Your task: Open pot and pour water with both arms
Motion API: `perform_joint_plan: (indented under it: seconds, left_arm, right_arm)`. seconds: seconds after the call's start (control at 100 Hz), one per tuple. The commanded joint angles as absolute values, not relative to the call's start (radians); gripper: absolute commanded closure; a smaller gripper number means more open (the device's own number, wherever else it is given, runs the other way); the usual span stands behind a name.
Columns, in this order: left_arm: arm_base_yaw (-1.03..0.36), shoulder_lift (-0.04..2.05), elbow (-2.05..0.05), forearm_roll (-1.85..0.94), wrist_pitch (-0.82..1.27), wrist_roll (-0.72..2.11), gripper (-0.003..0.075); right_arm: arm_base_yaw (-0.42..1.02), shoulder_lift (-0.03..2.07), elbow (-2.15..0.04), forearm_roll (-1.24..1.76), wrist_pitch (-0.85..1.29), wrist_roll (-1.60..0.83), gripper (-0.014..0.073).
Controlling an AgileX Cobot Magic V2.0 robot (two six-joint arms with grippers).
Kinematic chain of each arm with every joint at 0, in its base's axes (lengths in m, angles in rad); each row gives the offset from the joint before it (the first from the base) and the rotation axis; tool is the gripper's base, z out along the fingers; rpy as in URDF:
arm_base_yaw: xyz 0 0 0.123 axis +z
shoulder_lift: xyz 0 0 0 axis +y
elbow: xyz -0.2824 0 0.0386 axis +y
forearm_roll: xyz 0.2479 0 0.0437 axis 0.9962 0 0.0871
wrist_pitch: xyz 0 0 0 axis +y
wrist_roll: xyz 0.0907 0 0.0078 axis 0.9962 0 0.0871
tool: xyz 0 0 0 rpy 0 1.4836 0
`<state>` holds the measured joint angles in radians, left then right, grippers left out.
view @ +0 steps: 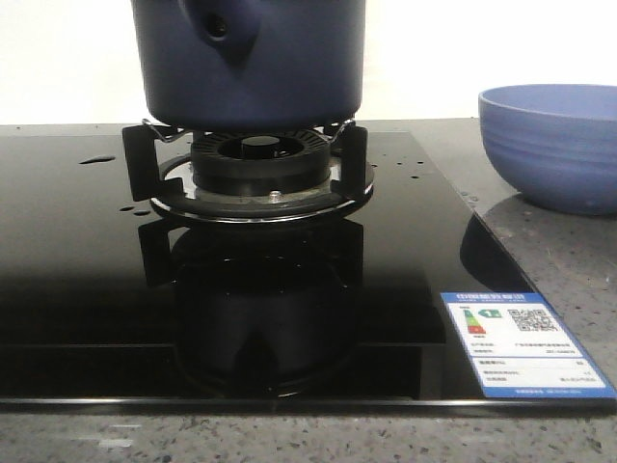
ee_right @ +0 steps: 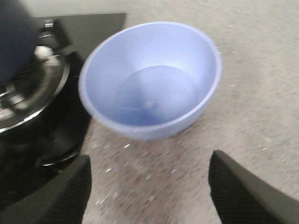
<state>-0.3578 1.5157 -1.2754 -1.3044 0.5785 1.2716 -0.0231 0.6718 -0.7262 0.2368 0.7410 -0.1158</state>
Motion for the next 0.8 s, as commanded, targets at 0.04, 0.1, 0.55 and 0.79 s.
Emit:
perform_joint_plan:
  seconds: [0.04,0.1,0.55,0.79]
  left_arm:
    - [-0.324,1.452,-1.349,-1.394,0.571,1.278,0.0384]
    - [-0.308,1.444,-1.37,-1.396,0.571,1.278,0.0384]
    - [-0.087,1.385,-1.395,-1.392,0.598,1.278,0.0384]
    - [-0.013,1.385,-1.395,-1.392,0.64,1.278,0.0384]
  right_arm:
    - [-0.022,0.835,-0.854,0.211,0.682,-0.088,0.0117]
    - [-0.022,0.918,-0.913,0.211,0.697,-0.088,0.0117]
    - [-0.022,1.344,-1.324,0.05,0.931,-0.032,0.0117]
    - [-0.047,1.448,-1.346,0.016,1.007,-0.026,0.0117]
